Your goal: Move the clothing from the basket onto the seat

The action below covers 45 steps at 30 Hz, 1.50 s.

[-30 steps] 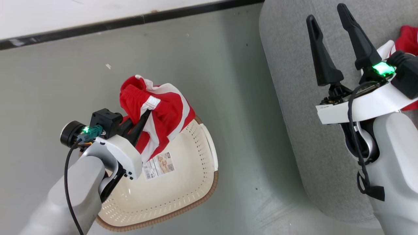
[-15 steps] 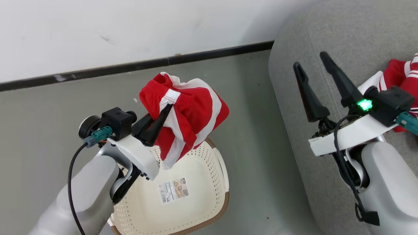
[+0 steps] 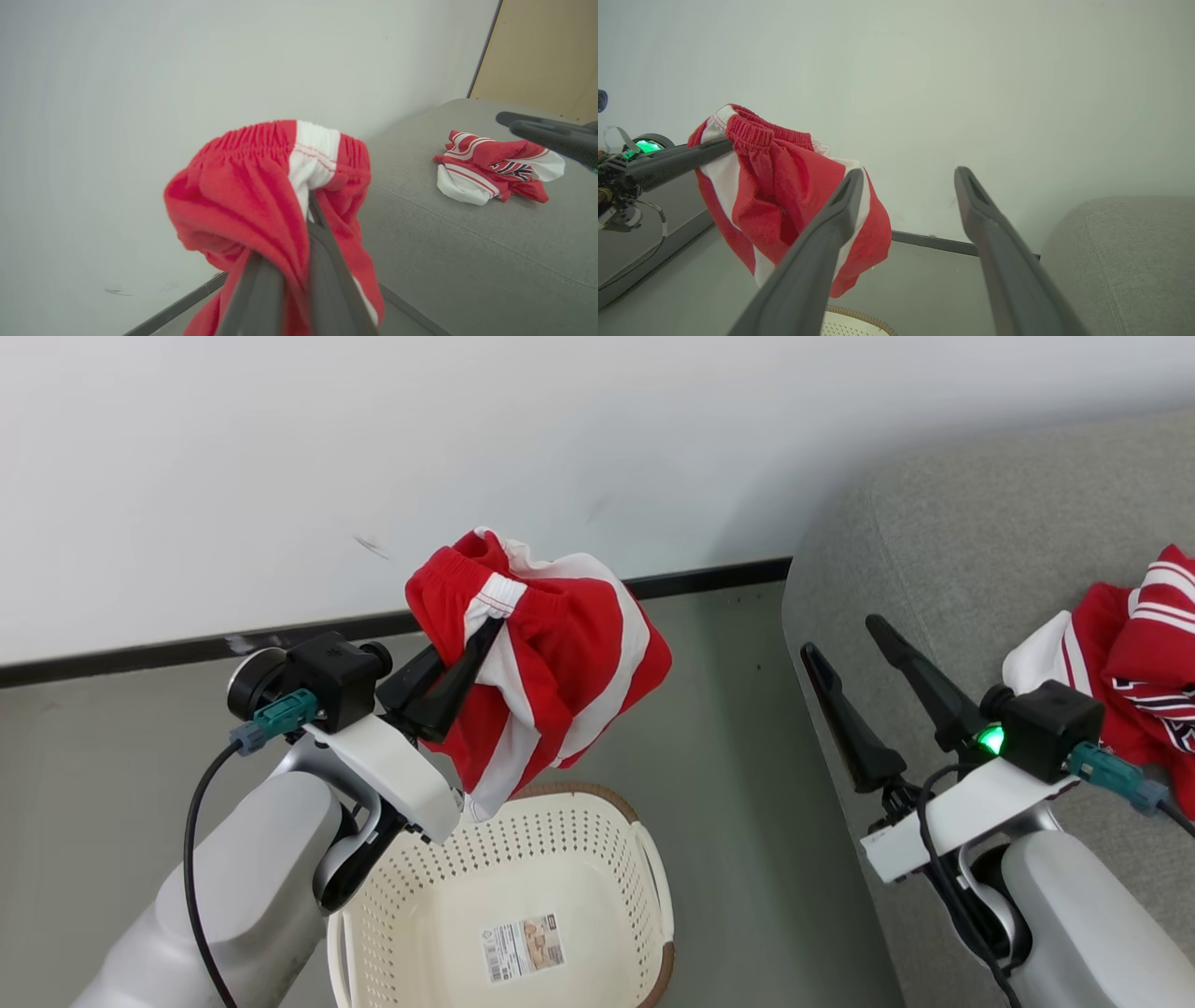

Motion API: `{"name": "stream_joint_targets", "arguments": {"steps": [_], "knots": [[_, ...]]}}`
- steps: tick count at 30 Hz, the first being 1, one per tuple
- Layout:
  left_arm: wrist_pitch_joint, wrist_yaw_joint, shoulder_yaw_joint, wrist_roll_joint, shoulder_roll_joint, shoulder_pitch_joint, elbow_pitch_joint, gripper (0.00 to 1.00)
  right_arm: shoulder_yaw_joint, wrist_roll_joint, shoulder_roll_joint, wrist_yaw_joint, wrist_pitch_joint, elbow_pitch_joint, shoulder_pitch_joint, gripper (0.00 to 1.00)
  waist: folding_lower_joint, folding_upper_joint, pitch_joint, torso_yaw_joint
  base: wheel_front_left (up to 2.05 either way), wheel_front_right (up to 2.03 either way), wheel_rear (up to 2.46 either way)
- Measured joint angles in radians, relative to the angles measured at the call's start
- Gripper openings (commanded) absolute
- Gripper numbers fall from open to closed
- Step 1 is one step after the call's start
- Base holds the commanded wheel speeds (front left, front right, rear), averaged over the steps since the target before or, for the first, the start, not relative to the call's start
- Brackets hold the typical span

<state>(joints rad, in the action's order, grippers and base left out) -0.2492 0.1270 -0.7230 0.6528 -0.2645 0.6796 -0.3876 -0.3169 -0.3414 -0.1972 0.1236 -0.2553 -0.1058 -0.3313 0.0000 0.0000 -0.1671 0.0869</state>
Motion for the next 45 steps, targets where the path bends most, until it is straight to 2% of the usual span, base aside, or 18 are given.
{"name": "stream_joint_targets", "arguments": {"steps": [14,25,31,45], "knots": [[0.001,0.0,-0.037,0.016,0.006,-0.023,0.071,0.0,-0.089,-0.068,-0.07,0.0,0.0,-0.079,0.045,1.0,0.0,0.0,0.104,-0.027,0.0,0.0,0.0],[0.021,0.0,-0.059,0.036,0.01,-0.035,0.155,0.0,-0.163,-0.209,-0.106,0.0,0.0,-0.14,0.045,1.0,0.0,0.0,0.139,-0.075,0.0,0.0,0.0],[0.039,0.0,-0.07,0.052,0.014,-0.035,0.198,0.0,-0.212,-0.34,-0.091,0.0,0.0,-0.168,0.04,1.0,0.0,0.0,0.146,-0.106,0.0,0.0,0.0],[0.081,0.0,-0.106,0.066,0.021,-0.035,0.266,0.0,-0.4,-0.491,-0.116,0.0,0.0,-0.222,-0.054,1.0,0.0,0.0,0.146,-0.18,0.0,0.0,0.0]]}}
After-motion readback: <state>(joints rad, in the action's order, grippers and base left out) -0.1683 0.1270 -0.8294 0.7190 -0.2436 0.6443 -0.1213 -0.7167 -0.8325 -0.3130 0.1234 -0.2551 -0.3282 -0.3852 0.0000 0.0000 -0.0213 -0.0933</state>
